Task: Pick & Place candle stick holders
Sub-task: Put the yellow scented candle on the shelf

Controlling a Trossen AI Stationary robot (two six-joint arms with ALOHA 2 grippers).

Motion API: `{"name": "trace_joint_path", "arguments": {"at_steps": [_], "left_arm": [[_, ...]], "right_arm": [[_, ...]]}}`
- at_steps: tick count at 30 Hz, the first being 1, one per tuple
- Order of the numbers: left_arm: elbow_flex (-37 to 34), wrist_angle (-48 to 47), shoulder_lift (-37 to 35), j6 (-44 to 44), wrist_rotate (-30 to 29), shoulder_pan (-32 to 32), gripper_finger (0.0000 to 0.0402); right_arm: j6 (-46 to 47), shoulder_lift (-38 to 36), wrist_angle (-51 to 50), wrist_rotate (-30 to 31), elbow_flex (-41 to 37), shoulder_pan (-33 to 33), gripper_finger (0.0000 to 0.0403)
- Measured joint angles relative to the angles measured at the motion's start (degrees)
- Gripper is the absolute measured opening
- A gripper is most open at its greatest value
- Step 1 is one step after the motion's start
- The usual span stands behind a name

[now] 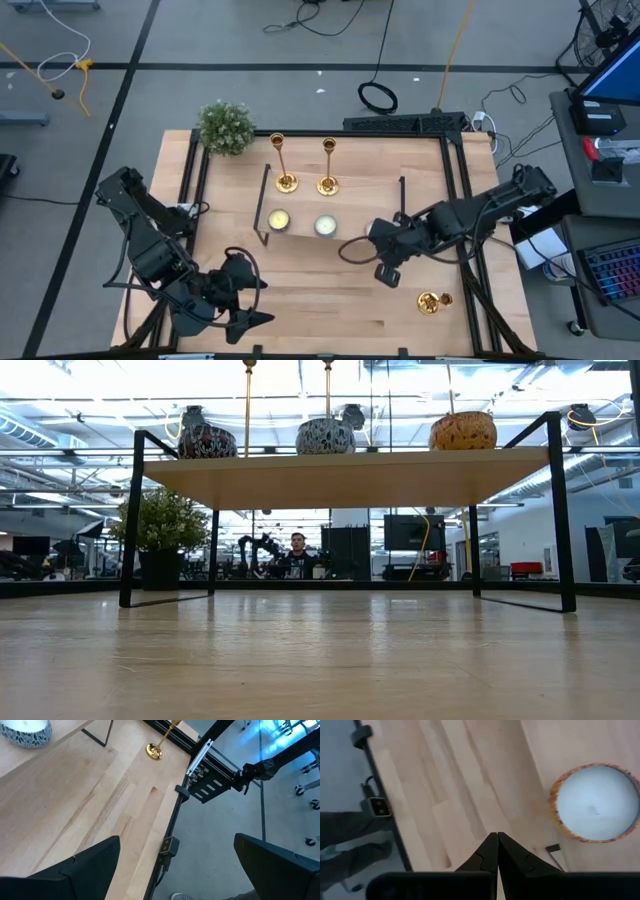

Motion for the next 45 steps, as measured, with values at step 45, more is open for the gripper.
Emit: {"name": "trace_joint_path", "arguments": {"at_steps": [45], "left_arm": [[-0.04,0.02,0.02,-0.44,-0.42,0.0,0.0397]], "right_arm": [[5.26,2.26,-6.56,5.4,-0.02,-0.97,0.0]]}}
